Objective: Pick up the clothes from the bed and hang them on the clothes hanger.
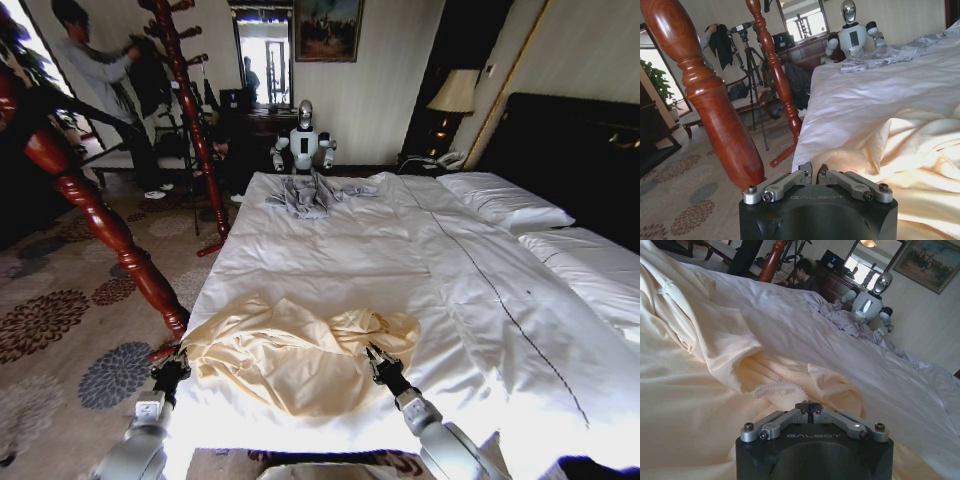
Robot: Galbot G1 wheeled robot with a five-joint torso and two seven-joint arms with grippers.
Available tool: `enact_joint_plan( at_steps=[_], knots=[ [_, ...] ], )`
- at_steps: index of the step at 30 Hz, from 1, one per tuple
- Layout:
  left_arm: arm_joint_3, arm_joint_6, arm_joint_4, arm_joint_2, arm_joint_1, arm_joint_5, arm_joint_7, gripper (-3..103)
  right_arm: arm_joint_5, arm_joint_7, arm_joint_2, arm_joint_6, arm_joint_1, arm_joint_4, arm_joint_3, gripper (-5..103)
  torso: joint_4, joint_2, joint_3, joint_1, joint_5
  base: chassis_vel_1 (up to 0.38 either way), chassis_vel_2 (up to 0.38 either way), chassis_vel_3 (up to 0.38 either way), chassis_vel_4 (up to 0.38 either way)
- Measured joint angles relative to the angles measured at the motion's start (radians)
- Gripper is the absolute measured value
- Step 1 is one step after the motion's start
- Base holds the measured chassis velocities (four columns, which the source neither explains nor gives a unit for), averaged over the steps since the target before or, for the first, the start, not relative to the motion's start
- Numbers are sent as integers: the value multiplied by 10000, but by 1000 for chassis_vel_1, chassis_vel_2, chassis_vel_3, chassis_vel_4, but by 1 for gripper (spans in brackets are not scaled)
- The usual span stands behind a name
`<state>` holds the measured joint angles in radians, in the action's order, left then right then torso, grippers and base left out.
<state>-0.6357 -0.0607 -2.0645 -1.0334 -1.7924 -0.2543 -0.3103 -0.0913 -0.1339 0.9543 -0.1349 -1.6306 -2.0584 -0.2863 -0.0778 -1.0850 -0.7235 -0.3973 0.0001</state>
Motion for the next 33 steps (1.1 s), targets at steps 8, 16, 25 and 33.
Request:
enact_joint_plan(
  at_steps=[8, 16, 25, 33],
  knots=[
    [-72, 95, -706, 487, 198, -271, 107, 1, 1173, -42, -199, -234, 93, -778, -394, 0, 1, 0, 0, 0, 0, 0, 0, 0, 0],
    [-13, -454, -1885, 2031, 1382, -1769, -32, 1, 3754, -429, -1183, -806, 9, -2199, -2115, 0, -2, 0, -1, 0, -1, 0, 0, 0, 0],
    [-399, -1107, -2695, 4343, 2539, -3663, -266, 1, 6961, -1032, -2928, -1731, 976, -3282, -3813, 0, 2, 0, -1, -3, -1, 0, 0, 0, 0],
    [-45, -1630, -2614, 6074, 5016, -6149, -819, 1, 10215, -2162, -4110, -2362, 2610, -3379, -4940, 0, 1, 1, -2, -2, 0, 0, 0, 0, 0]
  ],
)
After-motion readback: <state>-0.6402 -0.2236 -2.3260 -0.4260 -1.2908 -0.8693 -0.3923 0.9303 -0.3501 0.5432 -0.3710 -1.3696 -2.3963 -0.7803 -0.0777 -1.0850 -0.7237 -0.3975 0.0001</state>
